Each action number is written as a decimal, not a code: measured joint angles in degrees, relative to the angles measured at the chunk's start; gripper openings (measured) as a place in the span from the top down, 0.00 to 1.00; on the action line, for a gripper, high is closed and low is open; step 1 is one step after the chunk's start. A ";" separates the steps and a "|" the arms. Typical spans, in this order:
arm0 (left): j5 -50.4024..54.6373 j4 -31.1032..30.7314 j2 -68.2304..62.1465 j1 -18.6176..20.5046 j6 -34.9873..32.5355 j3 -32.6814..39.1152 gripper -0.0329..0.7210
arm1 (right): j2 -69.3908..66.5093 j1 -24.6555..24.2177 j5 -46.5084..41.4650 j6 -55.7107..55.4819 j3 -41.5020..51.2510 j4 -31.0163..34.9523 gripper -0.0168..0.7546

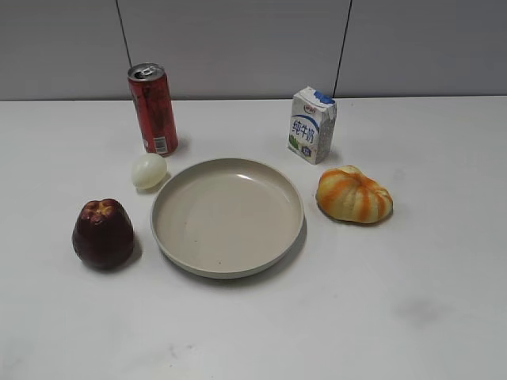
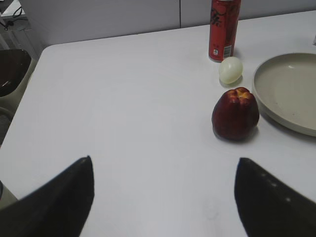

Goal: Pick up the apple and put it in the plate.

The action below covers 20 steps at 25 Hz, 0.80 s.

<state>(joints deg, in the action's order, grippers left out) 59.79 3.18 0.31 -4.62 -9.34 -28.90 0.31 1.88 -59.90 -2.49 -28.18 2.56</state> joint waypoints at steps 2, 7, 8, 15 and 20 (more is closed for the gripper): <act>0.00 0.04 0.00 0.00 0.00 0.00 0.04 | 0.00 0.00 0.00 0.00 0.00 0.00 0.22; 0.00 0.04 0.00 0.00 0.00 0.00 0.04 | 0.00 0.00 0.00 0.00 0.00 0.00 0.22; 0.00 0.04 0.00 0.00 0.00 0.00 0.04 | 0.00 0.00 0.00 0.00 0.00 0.00 0.22; 0.00 0.11 0.00 0.00 0.00 0.00 0.05 | 0.00 0.00 0.00 -0.05 0.00 0.00 0.22; -5.95 1.25 -2.50 0.00 0.00 -1.88 0.07 | 0.00 0.00 0.00 -0.05 0.00 0.00 0.22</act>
<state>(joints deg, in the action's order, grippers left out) 53.83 4.43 -2.19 -4.62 -9.34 -30.77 0.31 1.88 -59.90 -2.54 -28.18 2.56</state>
